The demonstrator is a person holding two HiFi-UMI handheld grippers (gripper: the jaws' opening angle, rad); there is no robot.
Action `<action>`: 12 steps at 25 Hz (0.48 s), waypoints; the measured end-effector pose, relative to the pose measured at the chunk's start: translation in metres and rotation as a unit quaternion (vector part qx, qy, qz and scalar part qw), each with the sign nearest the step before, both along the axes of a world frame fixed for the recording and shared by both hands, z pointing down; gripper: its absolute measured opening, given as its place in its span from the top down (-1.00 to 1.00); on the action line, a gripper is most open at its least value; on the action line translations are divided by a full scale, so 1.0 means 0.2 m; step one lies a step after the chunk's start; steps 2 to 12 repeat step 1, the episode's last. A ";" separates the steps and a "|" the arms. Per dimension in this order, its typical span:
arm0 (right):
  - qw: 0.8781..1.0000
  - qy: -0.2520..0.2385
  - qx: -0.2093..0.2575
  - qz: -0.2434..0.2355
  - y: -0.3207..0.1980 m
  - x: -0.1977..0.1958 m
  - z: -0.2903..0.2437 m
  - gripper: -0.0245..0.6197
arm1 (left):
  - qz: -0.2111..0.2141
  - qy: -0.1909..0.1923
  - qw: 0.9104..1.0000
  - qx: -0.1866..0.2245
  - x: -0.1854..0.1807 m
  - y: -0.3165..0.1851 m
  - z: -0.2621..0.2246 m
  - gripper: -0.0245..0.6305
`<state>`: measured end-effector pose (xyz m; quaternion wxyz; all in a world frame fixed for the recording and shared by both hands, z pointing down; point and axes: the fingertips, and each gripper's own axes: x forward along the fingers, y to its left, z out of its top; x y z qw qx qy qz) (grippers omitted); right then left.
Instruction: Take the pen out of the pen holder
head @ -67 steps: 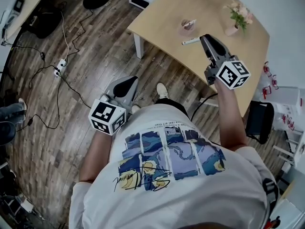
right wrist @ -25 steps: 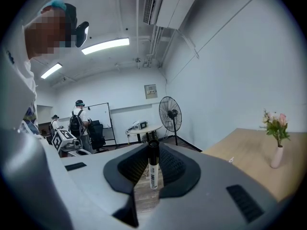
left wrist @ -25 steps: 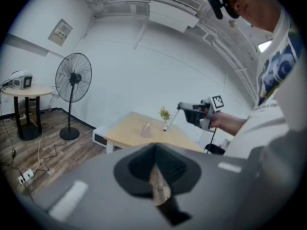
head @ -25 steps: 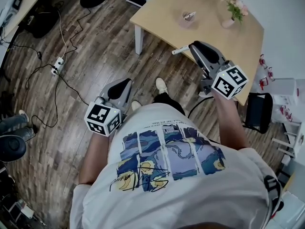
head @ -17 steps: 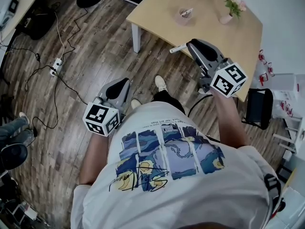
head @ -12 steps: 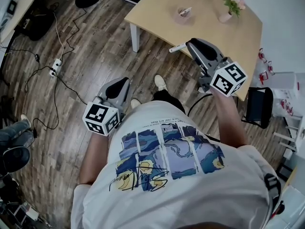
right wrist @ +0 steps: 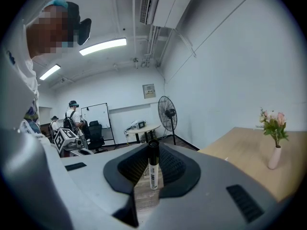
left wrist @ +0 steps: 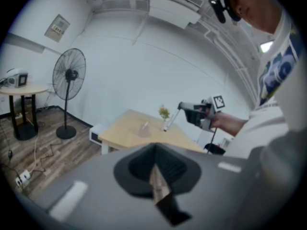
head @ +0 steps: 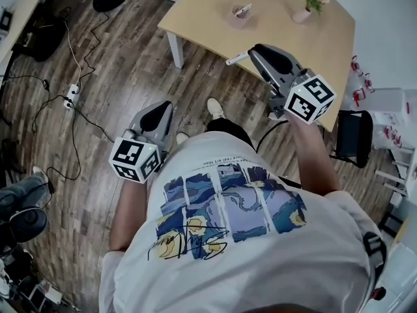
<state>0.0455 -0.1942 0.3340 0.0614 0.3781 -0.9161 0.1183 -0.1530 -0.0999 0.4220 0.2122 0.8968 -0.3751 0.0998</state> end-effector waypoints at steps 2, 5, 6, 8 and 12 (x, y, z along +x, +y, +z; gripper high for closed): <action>1.000 -0.001 0.000 -0.001 -0.02 0.01 0.00 0.74 | 0.000 0.000 1.000 0.000 0.01 -0.02 0.00 0.90; 1.000 -0.001 0.000 -0.001 -0.02 0.01 0.00 0.74 | 0.000 0.000 1.000 0.000 0.01 -0.02 0.00 0.90; 1.000 -0.001 0.000 -0.001 -0.02 0.01 0.00 0.74 | 0.000 0.000 1.000 0.000 0.01 -0.02 0.00 0.90; 1.000 -0.001 0.000 -0.001 -0.02 0.01 0.00 0.74 | 0.000 0.000 1.000 0.000 0.01 -0.02 0.00 0.90; 1.000 -0.001 0.000 -0.001 -0.02 0.01 0.00 0.74 | 0.000 0.000 1.000 0.000 0.01 -0.02 0.00 0.90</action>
